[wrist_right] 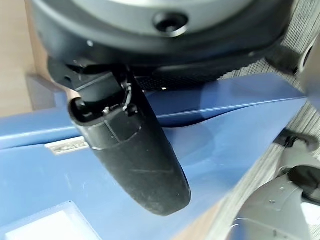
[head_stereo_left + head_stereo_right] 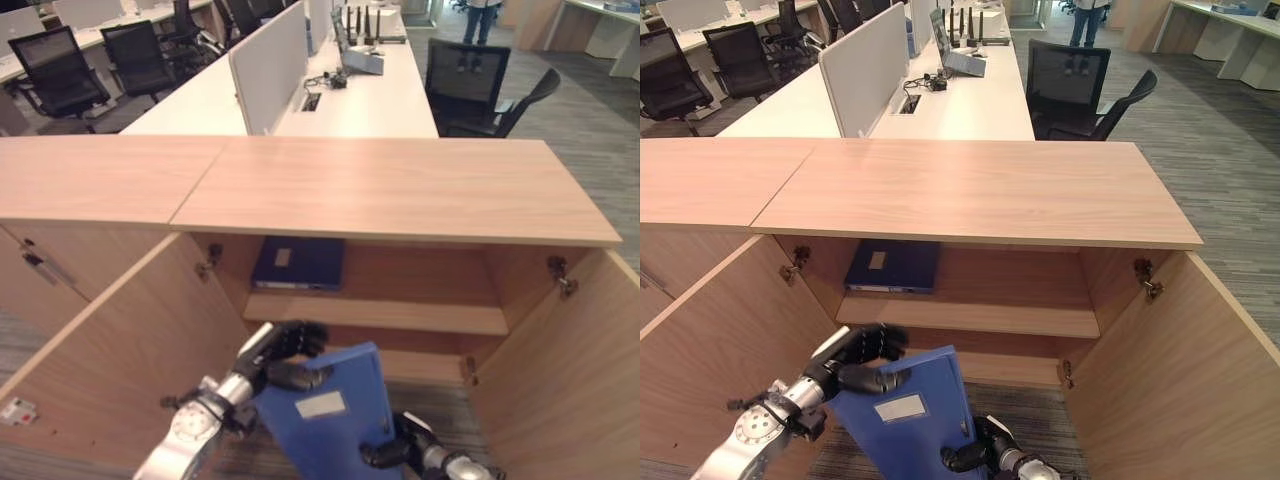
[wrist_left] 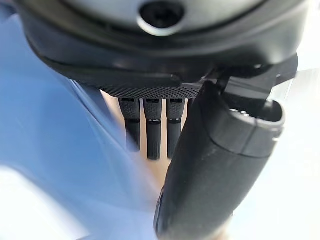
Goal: Put the empty folder in the office cabinet
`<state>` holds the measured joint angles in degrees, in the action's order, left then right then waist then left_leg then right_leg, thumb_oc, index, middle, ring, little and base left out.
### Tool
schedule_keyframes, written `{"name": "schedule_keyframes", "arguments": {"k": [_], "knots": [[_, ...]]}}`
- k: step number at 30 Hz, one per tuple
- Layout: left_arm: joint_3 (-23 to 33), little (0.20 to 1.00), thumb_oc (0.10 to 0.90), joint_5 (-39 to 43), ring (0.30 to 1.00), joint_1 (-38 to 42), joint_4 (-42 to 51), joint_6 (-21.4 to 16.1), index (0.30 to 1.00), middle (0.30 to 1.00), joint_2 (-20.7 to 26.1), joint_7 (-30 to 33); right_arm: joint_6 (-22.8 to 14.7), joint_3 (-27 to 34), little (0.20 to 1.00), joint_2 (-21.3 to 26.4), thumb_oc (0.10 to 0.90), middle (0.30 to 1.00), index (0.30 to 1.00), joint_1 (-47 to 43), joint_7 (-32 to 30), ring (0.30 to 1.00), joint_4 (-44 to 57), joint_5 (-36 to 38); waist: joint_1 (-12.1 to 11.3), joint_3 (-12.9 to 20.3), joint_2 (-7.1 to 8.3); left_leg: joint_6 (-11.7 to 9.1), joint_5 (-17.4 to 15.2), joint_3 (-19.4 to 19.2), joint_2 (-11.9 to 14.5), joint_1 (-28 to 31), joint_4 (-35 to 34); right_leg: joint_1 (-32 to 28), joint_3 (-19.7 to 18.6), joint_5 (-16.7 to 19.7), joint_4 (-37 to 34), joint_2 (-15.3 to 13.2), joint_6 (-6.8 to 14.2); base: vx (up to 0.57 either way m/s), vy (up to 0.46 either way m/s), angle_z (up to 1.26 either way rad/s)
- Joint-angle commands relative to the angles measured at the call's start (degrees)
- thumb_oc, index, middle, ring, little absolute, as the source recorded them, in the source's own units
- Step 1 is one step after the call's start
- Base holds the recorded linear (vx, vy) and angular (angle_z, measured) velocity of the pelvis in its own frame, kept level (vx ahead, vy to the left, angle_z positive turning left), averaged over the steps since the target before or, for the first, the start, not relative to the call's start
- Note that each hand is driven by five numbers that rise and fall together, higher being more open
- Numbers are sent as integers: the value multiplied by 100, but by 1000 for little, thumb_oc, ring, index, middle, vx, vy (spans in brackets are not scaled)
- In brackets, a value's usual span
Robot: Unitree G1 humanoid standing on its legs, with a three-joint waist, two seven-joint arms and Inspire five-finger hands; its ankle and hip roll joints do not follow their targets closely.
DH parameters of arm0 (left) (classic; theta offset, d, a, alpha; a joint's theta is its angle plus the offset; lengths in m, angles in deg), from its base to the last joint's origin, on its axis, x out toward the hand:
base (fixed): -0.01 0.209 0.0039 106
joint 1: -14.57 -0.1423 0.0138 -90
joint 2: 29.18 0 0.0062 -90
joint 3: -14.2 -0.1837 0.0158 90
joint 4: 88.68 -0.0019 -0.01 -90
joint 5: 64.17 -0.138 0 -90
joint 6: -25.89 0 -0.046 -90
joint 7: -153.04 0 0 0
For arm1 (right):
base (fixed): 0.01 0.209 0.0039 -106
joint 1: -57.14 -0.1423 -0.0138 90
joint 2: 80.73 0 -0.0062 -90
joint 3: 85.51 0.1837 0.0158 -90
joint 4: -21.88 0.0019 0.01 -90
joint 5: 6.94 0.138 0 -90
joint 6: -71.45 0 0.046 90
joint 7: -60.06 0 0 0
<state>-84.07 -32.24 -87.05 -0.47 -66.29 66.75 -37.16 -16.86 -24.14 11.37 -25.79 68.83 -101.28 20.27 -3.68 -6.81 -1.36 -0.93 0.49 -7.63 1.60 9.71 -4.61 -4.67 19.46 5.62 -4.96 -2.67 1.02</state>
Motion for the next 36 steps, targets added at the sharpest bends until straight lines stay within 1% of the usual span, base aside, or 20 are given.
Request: {"name": "schedule_keyframes", "arguments": {"k": [1,4,5,6,7,11,13,16,18,19,20,22,25,28,31,32,33,34,35,36], "knots": [[264,900,800,1671,900,-334,-1527,171,900,900,-810,186,-542,2034,300,-428,400,300,300,-91,-389,300,519,1704,100,32,238,-280,-122,272,98,-197,-39,-246,16,-243,-3,-333,490,3,-89,23],[872,900,800,2236,900,-278,-2887,242,900,900,-1385,540,-737,2723,300,-577,400,300,300,-88,-592,300,715,2171,117,-61,213,-299,-72,387,150,-301,-39,-138,81,-295,83,-299,451,10,-85,24],[1001,900,800,2231,900,-211,-3353,240,900,900,-1451,664,-812,2888,300,-606,400,300,300,-129,-689,300,744,2327,126,-95,190,-309,-60,413,168,-329,-39,-79,99,-331,155,-291,433,-10,-47,1],[1003,900,800,2231,900,-198,-3361,238,900,900,-1451,660,-812,2891,300,-607,400,300,300,-137,-690,300,743,2327,134,-86,197,-304,-38,420,157,-358,-39,-54,107,-318,157,-302,434,-6,-44,1],[1235,900,800,2197,900,-82,-4153,292,900,900,-1539,828,-934,3129,300,-652,400,300,300,-323,-851,300,771,2564,153,-172,131,-317,-49,441,214,-407,10,82,104,-437,370,-312,381,-35,-32,2],[1518,900,800,2279,900,8,-4857,290,900,900,-1587,979,-1117,3351,300,-623,400,300,300,-588,-1052,300,931,2837,185,-367,100,-294,-128,445,198,-841,598,360,78,-564,678,-380,255,-67,-23,12],[1668,900,800,2186,900,-31,-5181,280,900,900,-1594,1055,-1264,3491,300,-556,400,300,300,-720,-1140,300,1058,2988,171,-502,103,-327,-196,335,218,-1201,1165,408,79,-661,766,-424,160,-35,-19,11],[1668,900,800,2075,900,-49,-5291,280,900,900,-1591,1074,-1303,3535,300,-534,400,300,300,-783,-1161,300,1130,3077,134,-581,75,-347,-152,297,238,-1427,1326,380,111,-755,748,-439,155,16,8,5],[1657,900,800,1678,900,-135,-5638,336,900,900,-1533,1081,-1407,3556,300,-505,400,300,300,-940,-1120,300,1166,3336,5,-627,94,-378,312,429,122,-2178,1192,447,56,-735,637,-444,218,80,63,11],[1662,900,800,1672,900,-130,-5646,333,900,900,-1530,1076,-1410,3555,300,-505,400,300,300,-944,-1114,300,1157,3342,-8,-620,103,-386,283,418,126,-2181,1208,456,40,-762,653,-446,217,62,48,9],[1638,900,800,1497,900,-115,-5754,336,900,900,-1495,1067,-1432,3551,300,-529,400,300,300,-1001,-1079,300,1177,3458,-37,-621,93,-392,389,473,102,-2275,1143,536,-36,-732,661,-430,229,87,75,-28],[1619,900,800,954,900,-244,-6251,413,900,900,-1496,971,-1490,3537,300,-645,400,300,300,-1081,-988,300,1305,3761,-88,-503,-24,-365,531,451,148,-2034,637,502,-179,-712,548,-356,269,134,122,-62],[1564,900,800,798,900,-227,-6443,391,900,900,-1473,976,-1554,3429,300,-699,400,300,300,-1303,-940,300,1377,3975,-113,-519,-76,-332,594,462,116,-1924,377,520,-237,-696,517,-359,278,62,92,-46],[1445,900,800,680,900,-140,-6599,376,900,900,-1424,1020,-1749,3251,300,-751,400,300,300,-1898,-945,300,1533,4254,-153,-633,-142,-265,653,386,85,-1861,193,683,-314,-630,521,-394,284,-44,92,-13],[1215,900,800,586,900,-112,-6563,351,900,900,-1404,1058,-2170,3231,300,-962,400,300,300,-2578,-927,300,1923,4724,-215,-752,-209,-197,656,339,36,-1910,131,915,-377,-521,532,-446,315,-61,111,-11],[1042,900,800,511,900,-106,-6469,338,900,900,-1383,1127,-2472,3322,300,-1149,400,300,300,-3024,-995,300,2101,4999,-268,-806,-247,-165,621,327,-7,-1958,95,1026,-419,-503,536,-477,353,-51,87,3],[1043,900,800,511,900,-93,-6466,341,900,900,-1381,1129,-2475,3328,300,-1148,400,300,300,-3038,-998,300,2101,4998,-275,-807,-247,-158,648,323,-7,-1991,103,1053,-422,-469,529,-477,351,-34,81,3],[968,900,800,496,900,-89,-6447,344,900,900,-1365,1158,-2630,3345,300,-1205,400,300,300,-3242,-1059,300,2132,5130,-302,-831,-265,-146,618,319,-29,-2014,95,1096,-437,-480,541,-504,370,-50,87,-2],[812,900,800,388,900,-51,-6467,322,900,900,-1316,1244,-2894,3386,300,-1119,400,300,300,-3759,-1236,300,1975,5278,-350,-882,-283,-120,605,302,-70,-2101,119,1208,-460,-442,579,-566,394,-52,105,-1],[739,900,800,356,900,-18,-6426,301,900,900,-1273,1281,-3003,3490,300,-1046,400,300,300,-4056,-1333,300,1916,5284,-393,-922,-298,-107,596,293,-93,-2167,142,1255,-457,-428,600,-601,411,-48,83,-1]]}}
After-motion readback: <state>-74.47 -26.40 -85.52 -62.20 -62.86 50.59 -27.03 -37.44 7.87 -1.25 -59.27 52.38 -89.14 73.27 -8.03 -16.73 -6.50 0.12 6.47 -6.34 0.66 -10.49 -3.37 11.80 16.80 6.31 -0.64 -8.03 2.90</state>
